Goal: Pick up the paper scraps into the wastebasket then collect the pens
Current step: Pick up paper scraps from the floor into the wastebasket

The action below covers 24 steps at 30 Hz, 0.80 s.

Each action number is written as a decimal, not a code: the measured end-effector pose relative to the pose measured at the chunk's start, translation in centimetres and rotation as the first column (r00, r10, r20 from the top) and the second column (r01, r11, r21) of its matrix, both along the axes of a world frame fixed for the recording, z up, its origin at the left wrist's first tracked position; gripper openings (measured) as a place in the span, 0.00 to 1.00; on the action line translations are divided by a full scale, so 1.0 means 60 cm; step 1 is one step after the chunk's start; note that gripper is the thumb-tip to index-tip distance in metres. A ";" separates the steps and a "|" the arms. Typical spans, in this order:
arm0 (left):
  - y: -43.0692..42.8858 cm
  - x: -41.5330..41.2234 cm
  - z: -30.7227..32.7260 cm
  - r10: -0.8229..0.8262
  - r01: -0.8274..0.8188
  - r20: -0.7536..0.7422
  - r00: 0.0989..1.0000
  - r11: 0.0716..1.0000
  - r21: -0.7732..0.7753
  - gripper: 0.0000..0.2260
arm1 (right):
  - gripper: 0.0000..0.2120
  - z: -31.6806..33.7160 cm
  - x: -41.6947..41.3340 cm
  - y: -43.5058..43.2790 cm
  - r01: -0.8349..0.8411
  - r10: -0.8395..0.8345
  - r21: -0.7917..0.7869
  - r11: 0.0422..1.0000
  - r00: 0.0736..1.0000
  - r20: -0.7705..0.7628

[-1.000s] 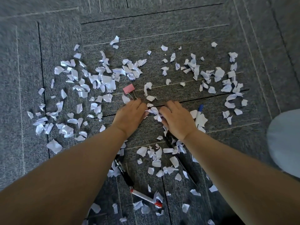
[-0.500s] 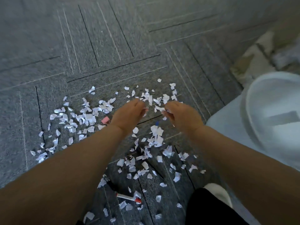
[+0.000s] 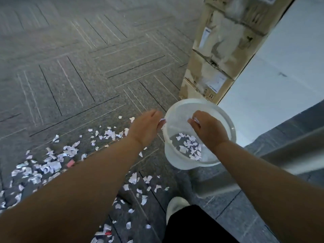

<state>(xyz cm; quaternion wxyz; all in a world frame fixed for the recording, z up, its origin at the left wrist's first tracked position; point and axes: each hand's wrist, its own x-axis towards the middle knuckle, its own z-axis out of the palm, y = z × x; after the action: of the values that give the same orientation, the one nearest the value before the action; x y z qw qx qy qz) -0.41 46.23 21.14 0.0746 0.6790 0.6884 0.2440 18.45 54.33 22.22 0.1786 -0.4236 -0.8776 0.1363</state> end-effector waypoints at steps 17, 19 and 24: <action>0.099 0.132 -0.065 -0.345 0.130 -0.269 0.899 0.798 -0.588 0.24 | 0.22 -0.056 0.077 0.014 0.041 0.012 -0.141 0.989 0.934 0.358; 0.094 0.123 -0.075 -0.361 0.113 -0.270 0.892 0.759 -0.641 0.26 | 0.23 -0.058 0.081 0.013 0.053 0.012 -0.156 0.986 0.921 0.390; 0.067 0.106 -0.074 -0.369 0.107 -0.314 0.875 0.779 -0.617 0.28 | 0.25 -0.063 0.089 0.001 0.067 0.031 -0.214 0.975 0.904 0.426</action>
<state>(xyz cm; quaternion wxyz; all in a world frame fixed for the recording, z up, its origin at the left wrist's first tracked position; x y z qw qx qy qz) 5.96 50.26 16.68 0.1602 0.7424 0.6350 -0.1415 23.80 54.37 18.43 -0.0650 -0.4685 -0.8704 0.1364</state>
